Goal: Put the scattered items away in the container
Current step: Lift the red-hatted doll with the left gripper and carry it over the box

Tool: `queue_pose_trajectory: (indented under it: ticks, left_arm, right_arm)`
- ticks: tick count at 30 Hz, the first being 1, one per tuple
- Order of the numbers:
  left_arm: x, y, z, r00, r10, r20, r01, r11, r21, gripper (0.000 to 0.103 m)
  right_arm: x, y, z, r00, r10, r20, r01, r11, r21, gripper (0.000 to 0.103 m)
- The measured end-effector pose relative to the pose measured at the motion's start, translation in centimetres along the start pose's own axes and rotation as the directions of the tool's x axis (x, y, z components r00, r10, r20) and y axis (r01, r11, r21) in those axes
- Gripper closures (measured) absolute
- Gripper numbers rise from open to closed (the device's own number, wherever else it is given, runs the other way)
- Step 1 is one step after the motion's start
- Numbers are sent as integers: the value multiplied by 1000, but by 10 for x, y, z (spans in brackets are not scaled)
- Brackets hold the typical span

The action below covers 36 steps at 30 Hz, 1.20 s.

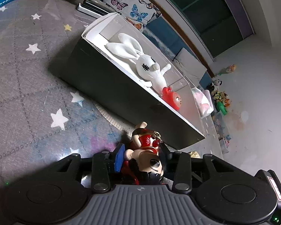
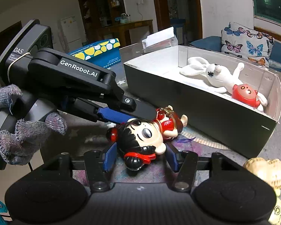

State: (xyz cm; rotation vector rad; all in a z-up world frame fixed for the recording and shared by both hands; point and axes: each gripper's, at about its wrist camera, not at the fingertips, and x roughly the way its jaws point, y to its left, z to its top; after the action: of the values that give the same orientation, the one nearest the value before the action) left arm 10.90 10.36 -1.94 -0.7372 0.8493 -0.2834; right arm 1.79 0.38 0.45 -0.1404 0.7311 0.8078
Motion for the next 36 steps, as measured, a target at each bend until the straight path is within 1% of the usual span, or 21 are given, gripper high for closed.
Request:
queue_pose_trajectory:
  ticks: [3,10,14,18,23,28,32,36]
  left_arm:
    - [-1,-3,-1,1000,5,2,-5,1000,22,59]
    - [-8,-5,-6,1000,-2,6,1,1000,29,60]
    - [-19,-14,-7,999,-16,35,14,998,55,60]
    - [-28,-30,0,996,-39,82,32,996,81,60]
    - [-35,-50,21,986,-76,149,60,992,107,62]
    - [-27,-62,54,977,-105,184,85,990,112,61]
    - [-10,-67,80,974,-113,197,91,989,120,61]
    - [12,-61,99,976,-103,193,85,992,97,61]
  right_arm:
    - [0,2,0,1000,-8,3,8,1000,1,47]
    - [-5,7,-2,1000,-17,6,17,1000,-22,47]
    - [-16,12,2,999,-25,26,26,998,-53,47]
    - [-29,13,15,997,-43,66,48,995,-84,47]
    - [-41,8,42,989,-71,127,87,987,-132,47]
    - [-41,-7,71,981,-96,168,124,978,-165,47]
    - [-31,-22,92,978,-109,176,142,973,-182,47]
    - [-14,-38,108,981,-117,157,146,971,-188,47]
